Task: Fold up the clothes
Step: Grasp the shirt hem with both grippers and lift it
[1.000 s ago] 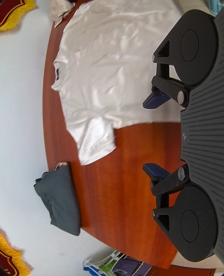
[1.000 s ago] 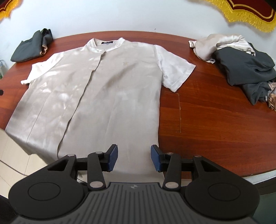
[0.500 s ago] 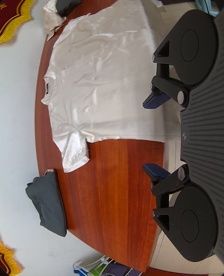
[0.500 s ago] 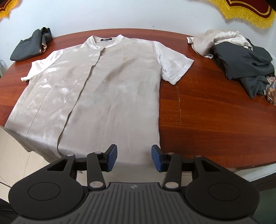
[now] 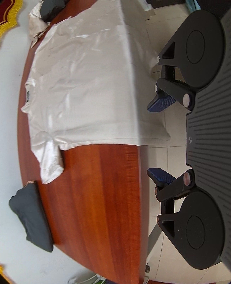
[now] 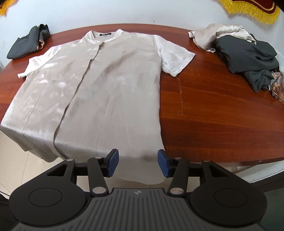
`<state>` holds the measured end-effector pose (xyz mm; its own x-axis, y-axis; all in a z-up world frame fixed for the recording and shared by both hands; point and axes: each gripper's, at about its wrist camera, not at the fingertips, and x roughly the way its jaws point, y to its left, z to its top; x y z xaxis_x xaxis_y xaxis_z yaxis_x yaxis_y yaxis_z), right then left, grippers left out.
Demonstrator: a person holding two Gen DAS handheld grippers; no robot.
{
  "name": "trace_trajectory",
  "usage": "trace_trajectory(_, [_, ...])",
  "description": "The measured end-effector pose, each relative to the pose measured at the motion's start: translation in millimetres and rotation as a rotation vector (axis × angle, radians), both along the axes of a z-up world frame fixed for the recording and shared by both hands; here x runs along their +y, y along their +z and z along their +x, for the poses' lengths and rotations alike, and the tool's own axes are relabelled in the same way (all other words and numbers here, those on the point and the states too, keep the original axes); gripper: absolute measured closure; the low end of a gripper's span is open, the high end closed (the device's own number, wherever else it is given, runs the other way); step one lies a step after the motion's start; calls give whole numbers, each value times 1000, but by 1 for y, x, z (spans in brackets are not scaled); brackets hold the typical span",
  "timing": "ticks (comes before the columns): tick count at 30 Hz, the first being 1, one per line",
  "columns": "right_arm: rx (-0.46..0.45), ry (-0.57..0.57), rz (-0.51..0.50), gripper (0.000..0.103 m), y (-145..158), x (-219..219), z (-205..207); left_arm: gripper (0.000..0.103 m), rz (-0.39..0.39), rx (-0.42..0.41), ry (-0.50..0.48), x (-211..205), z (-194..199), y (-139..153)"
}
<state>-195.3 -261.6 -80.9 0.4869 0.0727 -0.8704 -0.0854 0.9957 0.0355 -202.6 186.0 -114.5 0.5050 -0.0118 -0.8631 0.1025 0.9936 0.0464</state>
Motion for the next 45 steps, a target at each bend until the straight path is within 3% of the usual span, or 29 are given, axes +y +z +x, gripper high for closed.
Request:
trace_trajectory(13, [92, 42, 8, 30, -70, -32, 1, 31, 64, 75, -170, 3, 17, -71])
trace_trajectory(18, [122, 101, -19, 30, -103, -38, 12, 31, 48, 73, -225, 3, 33, -92])
trace_trajectory(29, [147, 221, 61, 32, -137, -36, 29, 32, -2, 100, -275, 6, 54, -124])
trace_trajectory(30, [147, 225, 70, 35, -139, -36, 28, 34, -8, 107, -277, 6, 55, -127])
trace_trajectory(31, [148, 231, 79, 41, -140, -36, 27, 44, -14, 115, -280, 7, 56, -130])
trace_trajectory(32, [153, 239, 91, 46, -139, -36, 26, 68, -18, 124, -286, 7, 56, -133])
trace_trajectory(34, [161, 255, 117, 75, -138, -35, 25, 93, -26, 135, -292, 7, 56, -133])
trace_trajectory(37, [169, 278, 164, 96, -132, -35, 21, 98, -38, 96, -318, 7, 50, -121])
trace_trajectory(41, [134, 297, 210, 101, -106, -36, 12, 100, -57, 49, -351, 9, 41, -96])
trace_trajectory(45, [64, 309, 243, 102, -69, -38, 6, 100, -129, -9, -329, 19, 36, -58])
